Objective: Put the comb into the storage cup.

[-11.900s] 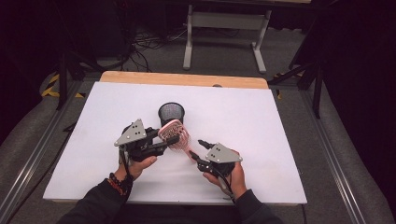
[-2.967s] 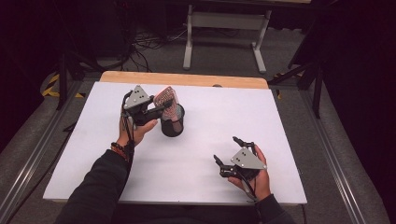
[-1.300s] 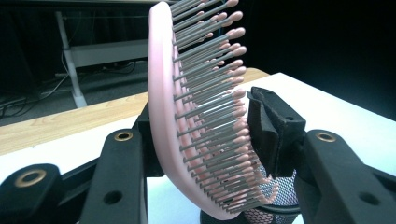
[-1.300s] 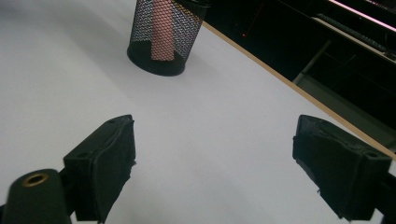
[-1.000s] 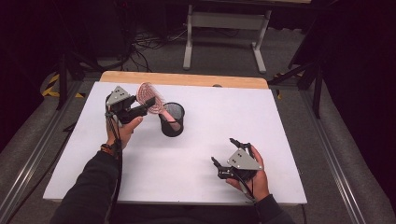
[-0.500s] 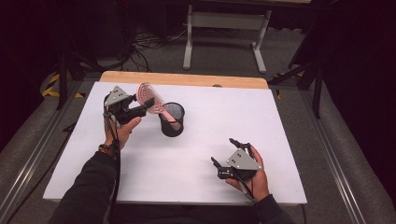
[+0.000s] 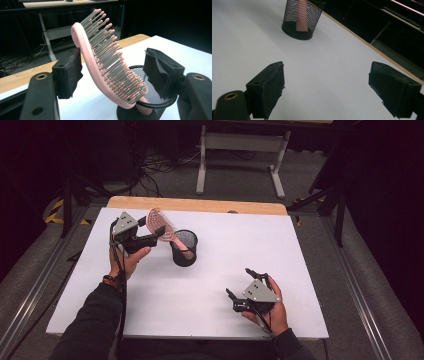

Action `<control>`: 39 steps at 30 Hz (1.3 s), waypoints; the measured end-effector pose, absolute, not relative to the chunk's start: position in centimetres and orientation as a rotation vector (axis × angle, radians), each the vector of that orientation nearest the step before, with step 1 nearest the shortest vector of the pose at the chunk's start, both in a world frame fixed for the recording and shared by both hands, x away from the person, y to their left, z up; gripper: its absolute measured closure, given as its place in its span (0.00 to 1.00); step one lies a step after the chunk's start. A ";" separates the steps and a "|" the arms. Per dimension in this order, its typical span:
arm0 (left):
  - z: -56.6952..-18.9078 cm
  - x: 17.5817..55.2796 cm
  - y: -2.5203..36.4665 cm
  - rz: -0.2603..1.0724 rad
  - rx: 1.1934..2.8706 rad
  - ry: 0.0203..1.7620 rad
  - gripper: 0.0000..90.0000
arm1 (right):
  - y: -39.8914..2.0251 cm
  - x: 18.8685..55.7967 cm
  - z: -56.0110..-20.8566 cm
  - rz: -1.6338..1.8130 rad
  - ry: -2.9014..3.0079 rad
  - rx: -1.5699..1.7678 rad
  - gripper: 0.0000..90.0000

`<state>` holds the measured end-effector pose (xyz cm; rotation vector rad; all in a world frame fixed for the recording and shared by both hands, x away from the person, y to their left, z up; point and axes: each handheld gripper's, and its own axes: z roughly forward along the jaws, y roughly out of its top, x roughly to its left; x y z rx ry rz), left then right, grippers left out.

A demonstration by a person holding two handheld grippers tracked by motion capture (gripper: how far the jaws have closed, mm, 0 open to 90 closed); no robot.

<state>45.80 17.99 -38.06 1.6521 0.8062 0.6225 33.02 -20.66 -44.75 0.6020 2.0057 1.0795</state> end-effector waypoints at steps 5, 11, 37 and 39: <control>-37.9 45.7 18.1 0.637 1.645 0.817 0.30 | -20.6 33.0 -44.8 1.081 2.008 0.601 0.15; -37.7 45.5 18.1 0.639 1.650 0.816 0.26 | -20.7 33.0 -44.7 1.082 2.004 0.601 0.15; -37.7 44.4 18.4 0.693 1.673 0.758 0.13 | -20.7 33.0 -44.7 1.080 1.993 0.603 0.15; -37.7 44.1 18.5 0.692 1.674 0.743 0.11 | -20.7 33.0 -44.7 1.081 1.992 0.603 0.15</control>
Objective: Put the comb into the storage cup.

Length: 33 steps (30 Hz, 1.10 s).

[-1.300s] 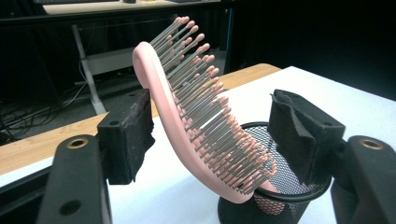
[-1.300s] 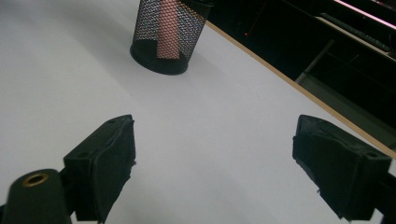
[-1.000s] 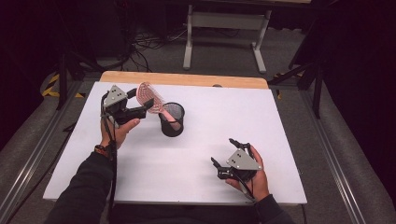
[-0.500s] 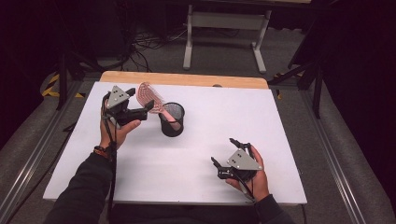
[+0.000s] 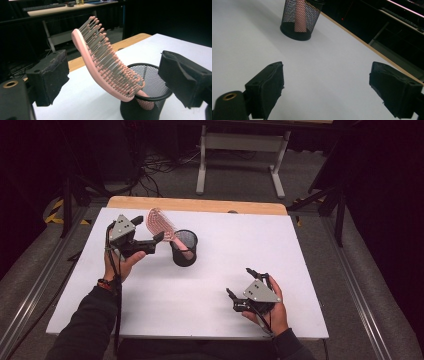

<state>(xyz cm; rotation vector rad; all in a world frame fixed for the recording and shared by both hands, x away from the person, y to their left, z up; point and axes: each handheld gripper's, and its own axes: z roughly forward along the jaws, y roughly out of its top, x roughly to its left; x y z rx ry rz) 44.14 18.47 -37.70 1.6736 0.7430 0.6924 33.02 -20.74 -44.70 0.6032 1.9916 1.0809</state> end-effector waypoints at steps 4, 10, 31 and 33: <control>-37.8 43.7 18.6 0.699 1.685 0.714 0.10 | -20.7 33.0 -44.7 1.082 1.989 0.603 0.15; -37.8 42.6 18.4 0.725 1.697 0.659 0.09 | -20.7 33.0 -44.7 1.085 1.984 0.608 0.15; -39.0 38.6 17.5 0.754 1.753 0.465 0.07 | -20.9 32.9 -44.5 1.093 1.966 0.608 0.15; -39.1 38.4 17.4 0.748 1.760 0.454 0.07 | -20.9 32.9 -44.5 1.094 1.965 0.609 0.15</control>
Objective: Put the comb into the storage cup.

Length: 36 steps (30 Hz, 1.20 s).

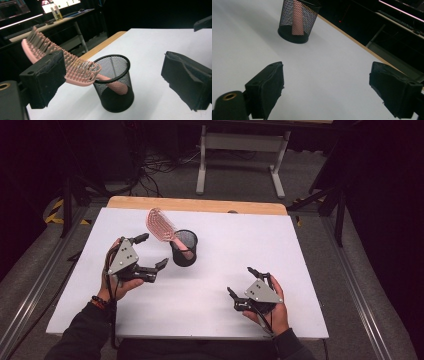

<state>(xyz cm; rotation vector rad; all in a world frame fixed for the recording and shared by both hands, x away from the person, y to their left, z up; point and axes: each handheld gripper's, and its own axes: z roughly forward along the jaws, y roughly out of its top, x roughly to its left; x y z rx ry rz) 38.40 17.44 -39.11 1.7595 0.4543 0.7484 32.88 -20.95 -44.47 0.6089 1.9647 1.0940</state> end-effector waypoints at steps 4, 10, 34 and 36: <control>-39.2 38.2 17.3 0.753 1.768 0.438 0.07 | -21.0 32.9 -44.4 1.096 1.962 0.610 0.15; -39.2 37.7 17.0 0.745 1.769 0.418 0.07 | -21.0 32.9 -44.4 1.096 1.962 0.610 0.15; -40.8 36.4 17.5 0.734 1.844 0.362 0.07 | -21.1 32.7 -44.2 1.119 1.956 0.583 0.14; -40.9 36.4 17.6 0.732 1.850 0.352 0.07 | -21.1 32.7 -44.2 1.121 1.955 0.581 0.14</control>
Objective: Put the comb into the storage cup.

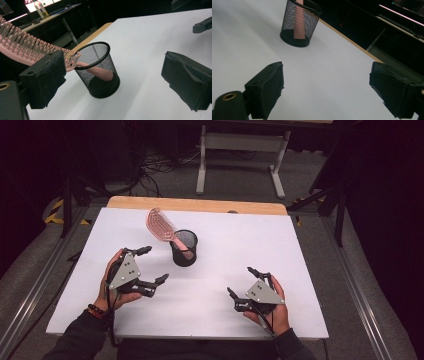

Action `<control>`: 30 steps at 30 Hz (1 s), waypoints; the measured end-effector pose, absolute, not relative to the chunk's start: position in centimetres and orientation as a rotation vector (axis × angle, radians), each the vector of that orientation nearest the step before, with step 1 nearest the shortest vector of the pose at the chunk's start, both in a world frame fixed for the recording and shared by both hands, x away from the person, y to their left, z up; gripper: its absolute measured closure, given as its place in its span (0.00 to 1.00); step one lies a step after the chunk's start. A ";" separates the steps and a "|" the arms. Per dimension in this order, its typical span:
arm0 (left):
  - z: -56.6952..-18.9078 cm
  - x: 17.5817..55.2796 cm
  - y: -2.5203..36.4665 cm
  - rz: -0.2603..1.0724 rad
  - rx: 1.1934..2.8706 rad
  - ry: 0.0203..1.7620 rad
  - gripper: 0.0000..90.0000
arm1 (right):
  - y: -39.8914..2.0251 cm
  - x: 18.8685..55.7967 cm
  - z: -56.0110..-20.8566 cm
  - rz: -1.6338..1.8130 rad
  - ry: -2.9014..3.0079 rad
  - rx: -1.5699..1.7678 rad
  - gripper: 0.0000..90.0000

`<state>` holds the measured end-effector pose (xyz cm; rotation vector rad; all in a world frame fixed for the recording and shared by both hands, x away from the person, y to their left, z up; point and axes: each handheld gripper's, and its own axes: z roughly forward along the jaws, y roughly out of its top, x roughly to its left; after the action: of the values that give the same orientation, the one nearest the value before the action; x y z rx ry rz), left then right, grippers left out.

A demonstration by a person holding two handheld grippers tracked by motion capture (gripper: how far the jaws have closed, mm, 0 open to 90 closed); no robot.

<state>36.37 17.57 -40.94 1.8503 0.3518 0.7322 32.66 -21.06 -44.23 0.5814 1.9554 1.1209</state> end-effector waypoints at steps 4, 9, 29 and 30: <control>-41.2 36.3 17.6 0.736 1.862 0.342 0.07 | -21.1 32.6 -44.2 1.122 1.956 0.581 0.14; -41.5 36.2 17.7 0.738 1.869 0.341 0.07 | -21.1 32.6 -44.2 1.123 1.952 0.577 0.14; -43.1 35.5 19.0 0.726 1.926 0.356 0.07 | -21.0 32.5 -44.2 1.128 1.955 0.561 0.14; -43.2 35.5 19.1 0.727 1.929 0.356 0.07 | -21.0 32.5 -44.2 1.127 1.955 0.561 0.14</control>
<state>35.54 19.06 -43.18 1.9288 0.3560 0.7272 32.52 -21.03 -44.16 0.5610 1.9553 1.1275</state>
